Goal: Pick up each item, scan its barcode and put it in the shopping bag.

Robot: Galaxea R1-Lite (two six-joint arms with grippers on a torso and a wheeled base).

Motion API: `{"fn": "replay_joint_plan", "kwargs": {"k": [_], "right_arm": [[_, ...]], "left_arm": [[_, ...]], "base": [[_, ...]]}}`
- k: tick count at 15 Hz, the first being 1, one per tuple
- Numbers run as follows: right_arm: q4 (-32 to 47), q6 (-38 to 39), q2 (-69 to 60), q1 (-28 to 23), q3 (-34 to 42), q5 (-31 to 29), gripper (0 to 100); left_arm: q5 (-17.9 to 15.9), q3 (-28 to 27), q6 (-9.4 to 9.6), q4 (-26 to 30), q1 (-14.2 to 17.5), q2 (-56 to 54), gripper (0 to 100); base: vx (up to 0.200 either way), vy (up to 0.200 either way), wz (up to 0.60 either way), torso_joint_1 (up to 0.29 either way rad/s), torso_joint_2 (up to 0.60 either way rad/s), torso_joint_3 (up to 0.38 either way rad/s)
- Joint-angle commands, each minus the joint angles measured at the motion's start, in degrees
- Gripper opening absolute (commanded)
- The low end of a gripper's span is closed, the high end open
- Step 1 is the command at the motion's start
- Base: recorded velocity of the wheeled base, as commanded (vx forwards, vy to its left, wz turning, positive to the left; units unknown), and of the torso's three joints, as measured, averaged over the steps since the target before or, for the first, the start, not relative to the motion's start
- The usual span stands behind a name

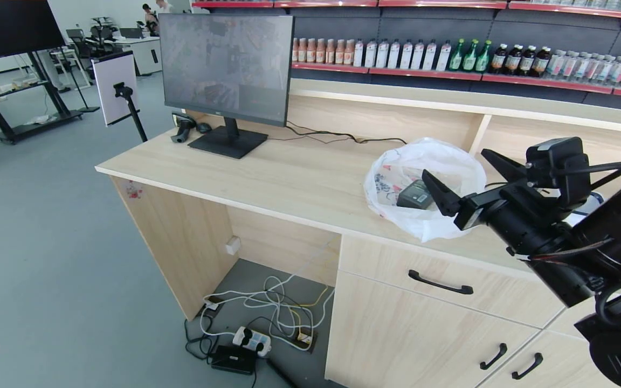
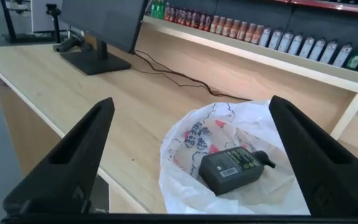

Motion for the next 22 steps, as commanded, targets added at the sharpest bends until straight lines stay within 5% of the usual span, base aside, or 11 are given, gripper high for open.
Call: {"fn": "replay_joint_plan", "kwargs": {"k": [1, 13, 22], "right_arm": [[0.0, 0.2, -0.3, 0.0, 0.1, 0.0, 100], [0.0, 0.2, -1.2, -0.1, 1.5, 0.0, 100], [0.0, 3.8, -1.0, -6.6, 3.2, -0.3, 100]], "left_arm": [[0.0, 0.0, 0.02, 0.0, 0.0, 0.0, 100], [0.0, 0.0, 0.02, 0.1, 0.0, 0.0, 100], [0.1, 0.0, -0.16, 0.1, 0.0, 0.0, 100]], "base": [[0.000, 0.000, 0.00, 0.000, 0.00, 0.000], [0.000, 0.000, -0.60, 0.003, 0.00, 0.004], [-0.067, 0.000, 0.00, 0.000, 0.00, 0.000]]}}
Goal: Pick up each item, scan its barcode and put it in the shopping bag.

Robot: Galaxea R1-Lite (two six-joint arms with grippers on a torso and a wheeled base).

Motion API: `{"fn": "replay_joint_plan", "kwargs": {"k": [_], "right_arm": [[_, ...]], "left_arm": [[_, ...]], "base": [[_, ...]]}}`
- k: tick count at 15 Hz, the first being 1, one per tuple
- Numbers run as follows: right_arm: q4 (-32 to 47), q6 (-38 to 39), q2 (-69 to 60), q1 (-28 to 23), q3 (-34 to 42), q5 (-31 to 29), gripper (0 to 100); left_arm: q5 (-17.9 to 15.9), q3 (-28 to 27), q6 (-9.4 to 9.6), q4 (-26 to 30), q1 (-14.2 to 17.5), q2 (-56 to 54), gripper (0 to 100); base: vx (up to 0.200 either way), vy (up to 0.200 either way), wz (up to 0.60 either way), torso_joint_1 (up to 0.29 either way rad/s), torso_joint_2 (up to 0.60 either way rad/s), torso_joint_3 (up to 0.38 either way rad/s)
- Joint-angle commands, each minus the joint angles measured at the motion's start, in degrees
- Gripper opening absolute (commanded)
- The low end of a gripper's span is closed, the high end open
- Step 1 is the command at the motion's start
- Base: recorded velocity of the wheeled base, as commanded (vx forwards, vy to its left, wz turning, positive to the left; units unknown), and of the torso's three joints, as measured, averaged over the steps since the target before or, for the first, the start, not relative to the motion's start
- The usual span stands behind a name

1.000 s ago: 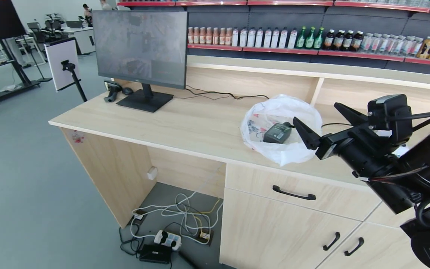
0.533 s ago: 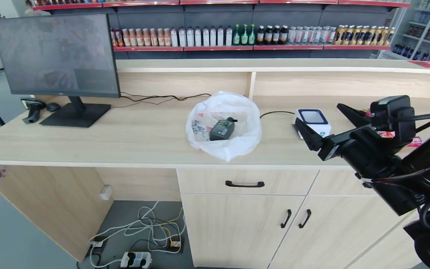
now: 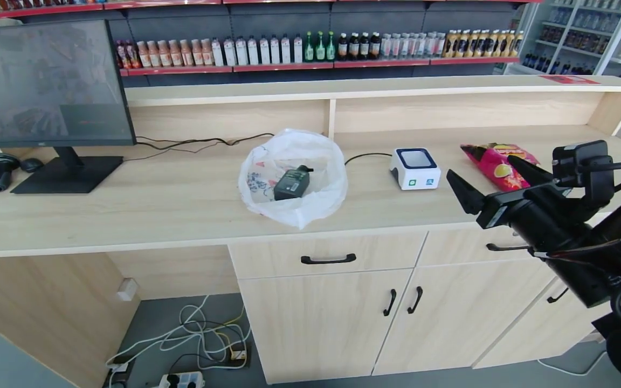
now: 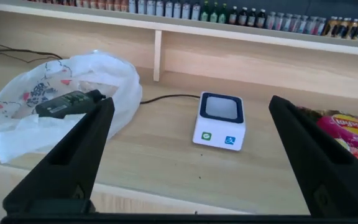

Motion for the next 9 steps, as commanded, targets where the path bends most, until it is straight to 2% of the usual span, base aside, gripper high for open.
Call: {"fn": "replay_joint_plan", "kwargs": {"k": [1, 9], "right_arm": [[-0.2, 0.1, 0.4, -1.0, 1.5, 0.0, 100], [-0.2, 0.1, 2.1, -1.1, 1.3, 0.0, 100]], "left_arm": [[0.0, 0.0, 0.04, 0.0, 0.0, 0.0, 100], [-0.1, 0.0, 0.21, 0.1, 0.0, 0.0, 100]], "base": [[0.000, 0.000, 0.00, 0.000, 0.00, 0.000], [0.000, -0.200, 0.00, -0.002, 0.00, 0.003]]}}
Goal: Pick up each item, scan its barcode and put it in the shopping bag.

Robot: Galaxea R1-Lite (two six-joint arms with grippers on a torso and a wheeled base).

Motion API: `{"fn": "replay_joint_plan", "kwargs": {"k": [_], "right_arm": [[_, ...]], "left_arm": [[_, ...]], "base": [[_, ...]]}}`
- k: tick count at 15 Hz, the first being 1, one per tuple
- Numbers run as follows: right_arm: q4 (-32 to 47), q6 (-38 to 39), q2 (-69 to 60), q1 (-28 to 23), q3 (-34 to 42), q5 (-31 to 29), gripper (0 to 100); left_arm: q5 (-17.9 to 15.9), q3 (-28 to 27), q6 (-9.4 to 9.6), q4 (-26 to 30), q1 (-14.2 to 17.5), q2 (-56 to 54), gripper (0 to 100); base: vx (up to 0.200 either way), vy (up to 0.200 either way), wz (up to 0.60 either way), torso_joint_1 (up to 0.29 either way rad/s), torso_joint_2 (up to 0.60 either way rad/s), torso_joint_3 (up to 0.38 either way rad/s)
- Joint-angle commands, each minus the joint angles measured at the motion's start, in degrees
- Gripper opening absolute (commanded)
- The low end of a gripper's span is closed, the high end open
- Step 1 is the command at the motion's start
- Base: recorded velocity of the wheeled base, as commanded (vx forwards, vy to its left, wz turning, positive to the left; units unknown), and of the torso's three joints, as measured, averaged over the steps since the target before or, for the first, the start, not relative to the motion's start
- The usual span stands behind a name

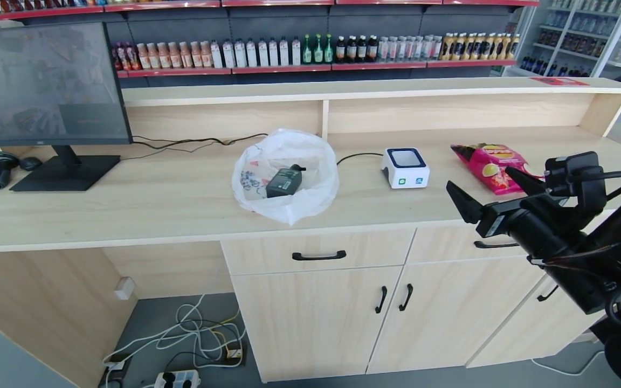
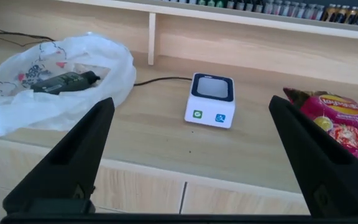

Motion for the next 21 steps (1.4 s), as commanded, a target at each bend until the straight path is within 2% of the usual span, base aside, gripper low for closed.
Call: {"fn": "replay_joint_plan", "kwargs": {"k": [1, 7, 18, 21], "right_arm": [[-0.1, 0.0, 1.0, 0.2, -0.5, 0.0, 100], [-0.1, 0.4, 2.1, 0.2, -2.6, 0.0, 100], [-0.1, 0.5, 1.5, -0.4, -2.0, -0.1, 100], [-0.1, 1.5, 1.3, -0.6, -1.7, -0.1, 100]], "left_arm": [[0.0, 0.0, 0.02, 0.0, 0.0, 0.0, 100], [0.0, 0.0, 0.02, 0.0, 0.0, 0.0, 100], [0.0, 0.0, -0.07, 0.0, 0.0, 0.0, 100], [0.1, 0.0, -0.16, -0.1, 0.0, 0.0, 100]], "base": [[0.000, -0.200, 0.00, 0.012, 0.01, 0.007], [0.000, -0.200, 0.00, 0.000, 0.00, 0.005], [0.000, -0.200, 0.00, 0.003, 0.00, 0.004], [0.000, 0.000, 0.00, 0.000, 0.00, 0.000]]}}
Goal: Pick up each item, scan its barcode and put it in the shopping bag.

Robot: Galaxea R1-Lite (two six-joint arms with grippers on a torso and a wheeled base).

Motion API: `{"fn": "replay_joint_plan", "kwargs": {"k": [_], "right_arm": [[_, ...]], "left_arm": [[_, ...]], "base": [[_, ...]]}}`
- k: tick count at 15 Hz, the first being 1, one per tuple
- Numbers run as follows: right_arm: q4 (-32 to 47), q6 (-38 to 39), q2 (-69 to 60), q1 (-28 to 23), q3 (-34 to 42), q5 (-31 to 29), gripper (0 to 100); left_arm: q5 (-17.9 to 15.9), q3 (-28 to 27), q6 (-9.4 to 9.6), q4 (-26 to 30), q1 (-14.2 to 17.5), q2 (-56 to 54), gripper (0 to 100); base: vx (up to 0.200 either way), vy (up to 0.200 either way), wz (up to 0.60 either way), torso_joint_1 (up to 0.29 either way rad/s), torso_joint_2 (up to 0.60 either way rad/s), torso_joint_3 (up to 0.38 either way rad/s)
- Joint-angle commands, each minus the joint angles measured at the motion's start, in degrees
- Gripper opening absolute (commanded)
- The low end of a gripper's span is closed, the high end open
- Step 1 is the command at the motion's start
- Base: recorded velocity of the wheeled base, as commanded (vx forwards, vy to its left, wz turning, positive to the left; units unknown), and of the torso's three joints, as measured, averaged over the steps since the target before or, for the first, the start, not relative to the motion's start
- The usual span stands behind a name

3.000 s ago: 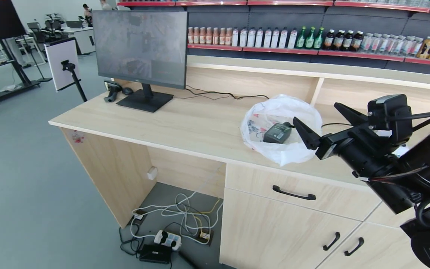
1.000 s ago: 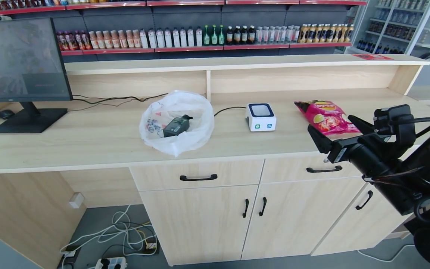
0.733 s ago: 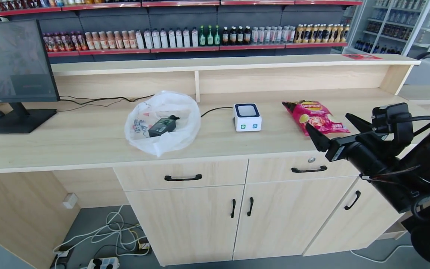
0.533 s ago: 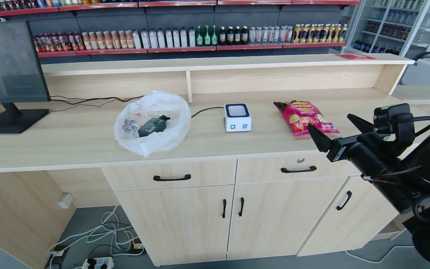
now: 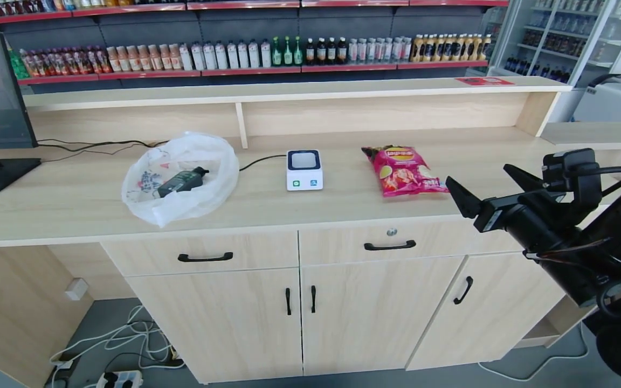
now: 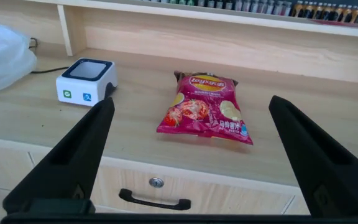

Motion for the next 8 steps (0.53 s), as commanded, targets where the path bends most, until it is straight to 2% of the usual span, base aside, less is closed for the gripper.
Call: {"fn": "replay_joint_plan", "kwargs": {"k": [1, 8], "right_arm": [[-0.1, 0.7, -0.1, -0.1, -0.7, 0.0, 100], [-0.1, 0.1, -0.2, -0.2, -0.6, -0.9, 100]], "left_arm": [[0.1, 0.0, -0.16, 0.0, 0.1, 0.0, 100], [0.1, 0.0, -0.43, 0.0, 0.1, 0.0, 100]], "base": [[0.000, 0.000, 0.00, 0.000, 0.00, 0.000], [0.200, 0.000, 0.00, -0.002, 0.00, 0.002]]}}
